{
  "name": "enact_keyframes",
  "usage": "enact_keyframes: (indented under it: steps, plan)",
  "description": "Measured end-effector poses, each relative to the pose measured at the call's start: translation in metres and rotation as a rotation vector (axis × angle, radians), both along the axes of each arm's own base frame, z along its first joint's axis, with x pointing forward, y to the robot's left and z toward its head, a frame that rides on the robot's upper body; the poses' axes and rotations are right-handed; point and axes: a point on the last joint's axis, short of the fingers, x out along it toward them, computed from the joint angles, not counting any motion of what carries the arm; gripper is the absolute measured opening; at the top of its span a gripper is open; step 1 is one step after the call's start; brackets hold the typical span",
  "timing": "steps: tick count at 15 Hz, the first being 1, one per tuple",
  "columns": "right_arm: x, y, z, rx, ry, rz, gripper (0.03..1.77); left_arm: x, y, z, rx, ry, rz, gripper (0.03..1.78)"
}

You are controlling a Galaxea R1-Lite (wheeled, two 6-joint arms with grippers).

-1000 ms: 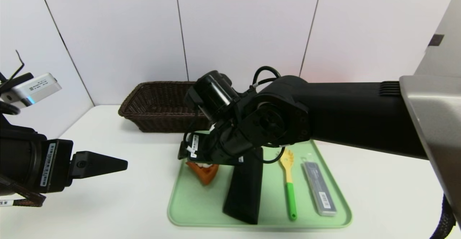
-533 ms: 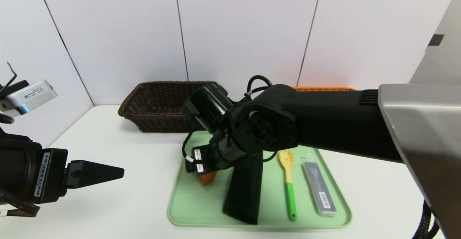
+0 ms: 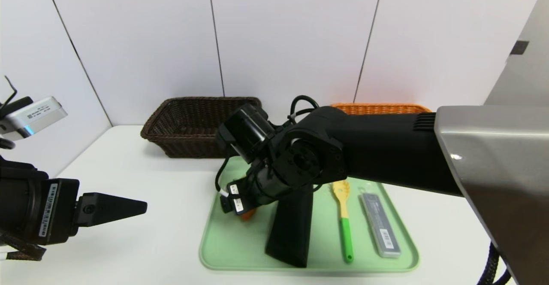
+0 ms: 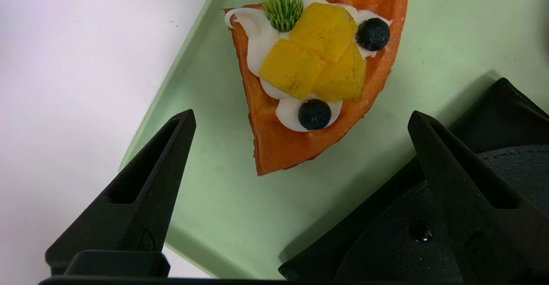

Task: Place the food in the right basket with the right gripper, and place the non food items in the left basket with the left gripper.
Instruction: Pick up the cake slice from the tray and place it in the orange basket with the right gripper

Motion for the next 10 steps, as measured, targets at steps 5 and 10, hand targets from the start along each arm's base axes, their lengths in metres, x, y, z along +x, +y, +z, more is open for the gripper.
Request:
enact_keyframes:
  steps: [5, 10]
  plan:
    - [0.009, 0.002, -0.011, -0.044, -0.046, 0.016, 1.71, 0.002, -0.001, -0.001, 0.005, 0.0, -0.004, 1.69]
    - [0.02, 0.002, -0.018, -0.042, -0.07, 0.021, 1.71, 0.004, -0.002, -0.002, 0.007, 0.006, -0.004, 1.69]
